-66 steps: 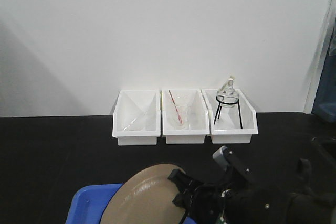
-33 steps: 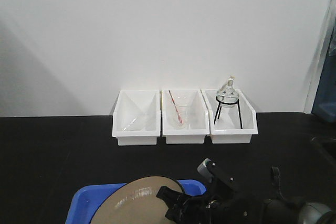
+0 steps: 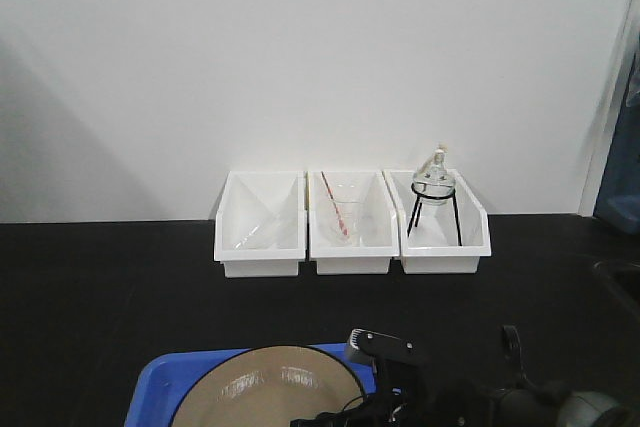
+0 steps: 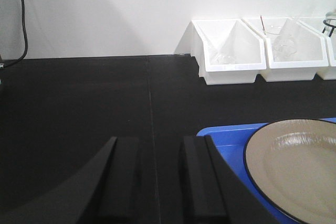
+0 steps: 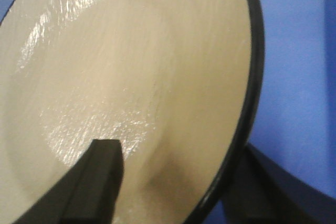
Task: Place disk in tray to left cabinet
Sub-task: 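Move the plate over the blue tray and lower it, open right gripper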
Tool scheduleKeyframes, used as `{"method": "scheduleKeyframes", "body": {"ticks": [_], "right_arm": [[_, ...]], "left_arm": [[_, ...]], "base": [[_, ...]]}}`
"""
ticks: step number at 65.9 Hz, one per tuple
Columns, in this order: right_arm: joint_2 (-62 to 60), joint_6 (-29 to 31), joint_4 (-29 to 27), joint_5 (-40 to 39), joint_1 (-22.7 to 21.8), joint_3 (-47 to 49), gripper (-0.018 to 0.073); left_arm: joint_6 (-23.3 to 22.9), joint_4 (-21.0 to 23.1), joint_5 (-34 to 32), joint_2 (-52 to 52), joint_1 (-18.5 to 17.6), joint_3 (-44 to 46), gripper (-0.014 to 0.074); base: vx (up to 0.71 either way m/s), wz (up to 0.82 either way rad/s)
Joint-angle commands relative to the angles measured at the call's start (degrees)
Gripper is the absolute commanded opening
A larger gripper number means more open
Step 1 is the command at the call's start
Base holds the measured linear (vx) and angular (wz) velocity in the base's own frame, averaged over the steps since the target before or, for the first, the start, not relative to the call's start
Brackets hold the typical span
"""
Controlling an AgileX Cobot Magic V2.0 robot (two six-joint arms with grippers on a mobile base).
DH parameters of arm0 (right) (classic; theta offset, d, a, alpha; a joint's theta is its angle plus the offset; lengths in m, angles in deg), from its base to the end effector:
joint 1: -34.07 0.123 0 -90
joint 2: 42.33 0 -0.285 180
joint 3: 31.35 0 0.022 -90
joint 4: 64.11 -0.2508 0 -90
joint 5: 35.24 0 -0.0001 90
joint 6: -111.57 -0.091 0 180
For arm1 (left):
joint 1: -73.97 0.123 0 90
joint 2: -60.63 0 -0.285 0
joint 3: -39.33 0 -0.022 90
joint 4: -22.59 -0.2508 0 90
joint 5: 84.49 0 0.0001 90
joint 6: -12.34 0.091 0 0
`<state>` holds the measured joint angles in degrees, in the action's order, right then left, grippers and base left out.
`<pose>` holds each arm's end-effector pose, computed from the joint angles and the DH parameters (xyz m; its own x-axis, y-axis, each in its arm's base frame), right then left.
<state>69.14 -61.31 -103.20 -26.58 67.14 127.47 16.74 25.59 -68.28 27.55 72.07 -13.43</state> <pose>0.2991 0.2051 0.1657 -0.8538 0.0674 -0.5163 -0.1727 0.8988 0.4029 0.0986 -0.0046 0.2996 -0.2070 0.0334 -0.9778 0.0529 0.9983 0.0229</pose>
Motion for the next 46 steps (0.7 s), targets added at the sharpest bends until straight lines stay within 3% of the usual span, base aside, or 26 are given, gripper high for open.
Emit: {"method": "scheduleKeyframes", "body": {"ticks": [1, 16, 28, 35, 46], "right_arm": [[-3.7, 1.3, 0.3, -2.5, -1.0, 1.5, 0.0524], [-10.4, 1.6, 0.8, 4.0, -10.6, 1.5, 0.0522], [-15.2, 4.9, 7.8, 17.9, -19.3, 2.6, 0.0519], [-16.9, 11.5, 11.1, 20.4, -19.7, 3.0, 0.0508], [-17.8, 12.1, 11.1, 20.1, -19.7, 3.0, 0.0504]], "left_arm": [[0.1, 0.2, -4.6, -0.6, -0.3, 1.9, 0.0345], [0.1, 0.2, -4.6, -0.6, -0.3, 1.9, 0.0345], [-0.7, 2.1, -4.9, -0.6, -0.3, 1.9, 0.0344], [-0.7, 6.2, -3.2, -0.9, -0.3, 2.1, 0.0344], [-0.5, 11.8, 3.3, -6.3, -0.3, 4.8, 0.0344]], "base": [[0.00, 0.00], [0.00, 0.00], [0.00, 0.00], [0.00, 0.00], [0.00, 0.00]]}}
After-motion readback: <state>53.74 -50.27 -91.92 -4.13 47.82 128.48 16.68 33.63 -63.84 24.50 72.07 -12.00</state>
